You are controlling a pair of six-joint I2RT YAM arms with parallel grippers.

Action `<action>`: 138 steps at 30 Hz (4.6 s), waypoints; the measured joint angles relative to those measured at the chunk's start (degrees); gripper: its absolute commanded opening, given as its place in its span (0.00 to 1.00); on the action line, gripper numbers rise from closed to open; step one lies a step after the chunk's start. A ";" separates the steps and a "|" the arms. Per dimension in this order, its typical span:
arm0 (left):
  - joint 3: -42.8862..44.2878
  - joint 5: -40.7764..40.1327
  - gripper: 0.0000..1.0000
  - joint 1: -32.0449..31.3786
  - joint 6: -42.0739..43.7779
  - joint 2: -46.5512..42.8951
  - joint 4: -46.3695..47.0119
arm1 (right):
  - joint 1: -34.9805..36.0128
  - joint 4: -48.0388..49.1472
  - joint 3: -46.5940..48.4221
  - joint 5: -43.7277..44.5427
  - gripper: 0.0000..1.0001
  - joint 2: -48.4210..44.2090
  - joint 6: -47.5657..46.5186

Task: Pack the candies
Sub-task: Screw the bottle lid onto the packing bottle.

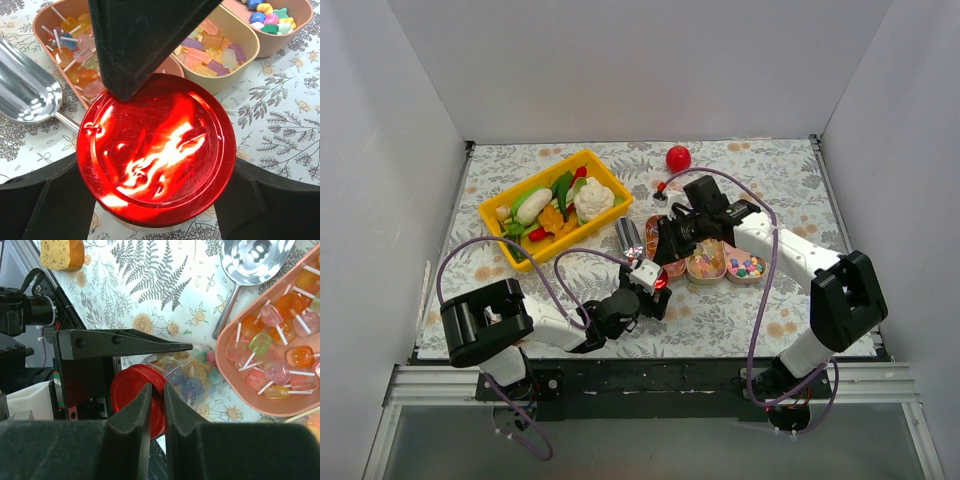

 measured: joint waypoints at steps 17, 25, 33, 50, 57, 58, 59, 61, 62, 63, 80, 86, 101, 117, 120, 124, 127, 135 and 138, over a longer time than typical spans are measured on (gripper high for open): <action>0.09 -0.07 0.75 -0.17 -0.37 0.15 -0.24 | -1.18 2.23 -9.16 0.72 0.13 -9.44 -0.74; 0.35 -0.24 0.75 -0.17 -0.61 0.26 -0.57 | -0.59 -2.43 -8.83 1.22 0.25 -10.75 1.09; 0.85 -0.42 0.75 -0.04 -0.85 0.52 -0.81 | -2.51 -4.57 -1.92 4.39 0.48 -10.71 3.10; 0.83 -0.46 0.75 -0.04 -1.03 0.48 -0.83 | -3.17 -0.92 -0.07 -6.86 0.38 -1.18 1.81; 0.83 -0.46 0.75 -0.04 -1.03 0.48 -0.81 | -2.05 -1.01 -1.40 -9.68 0.33 -1.18 0.48; 0.83 -0.46 0.75 -0.04 -1.03 0.48 -0.83 | -1.95 -1.09 -1.42 -9.81 0.33 -1.18 0.42; 0.83 -0.46 0.75 -0.04 -1.03 0.48 -0.81 | -1.77 -1.09 -1.44 -9.86 0.32 -1.16 0.31; 0.83 -0.46 0.75 -0.04 -1.03 0.50 -0.83 | -1.51 -1.14 -1.44 -9.92 0.31 -1.09 0.20; 0.83 -0.46 0.75 -0.04 -1.03 0.50 -0.81 | -1.36 -1.18 -1.44 -9.94 0.31 -1.05 0.11; 0.83 -0.46 0.75 -0.04 -1.05 0.50 -0.83 | -1.27 -1.18 -1.44 -9.86 0.31 -1.03 0.04; 0.83 -0.46 0.75 -0.04 -1.07 0.48 -0.85 | -1.25 0.22 0.44 -1.81 0.30 -0.42 2.36; 0.83 -0.46 0.75 -0.04 -1.05 0.48 -0.85 | -1.38 0.33 0.44 -3.63 0.28 0.85 0.61; 0.85 -0.42 0.75 -0.39 -0.94 0.63 -0.90 | -1.53 7.41 -6.40 -4.33 0.14 -3.28 -2.56; 3.87 0.92 0.75 -1.49 -1.46 3.32 -1.86 | -1.68 10.27 -13.38 1.11 0.09 -11.45 -2.40; 4.50 0.92 0.75 -1.57 -1.60 3.78 -2.21 | -1.73 10.67 -14.25 2.08 0.09 -12.55 -2.32; 4.90 1.22 0.75 -1.62 -1.64 4.13 -2.34 | -1.73 11.10 -15.26 3.10 0.09 -13.81 -2.21; 5.27 1.42 0.75 -1.68 -1.70 4.35 -2.58 | -1.73 11.30 -15.98 4.00 0.08 -14.78 -2.03; 6.25 1.77 0.75 -1.79 -2.05 5.05 -3.15 | -2.03 12.35 -18.05 5.49 0.08 -17.27 -1.46; 6.91 1.99 0.75 -1.79 -2.16 5.55 -3.41 | -2.58 12.41 -18.82 5.57 0.08 -18.25 -1.22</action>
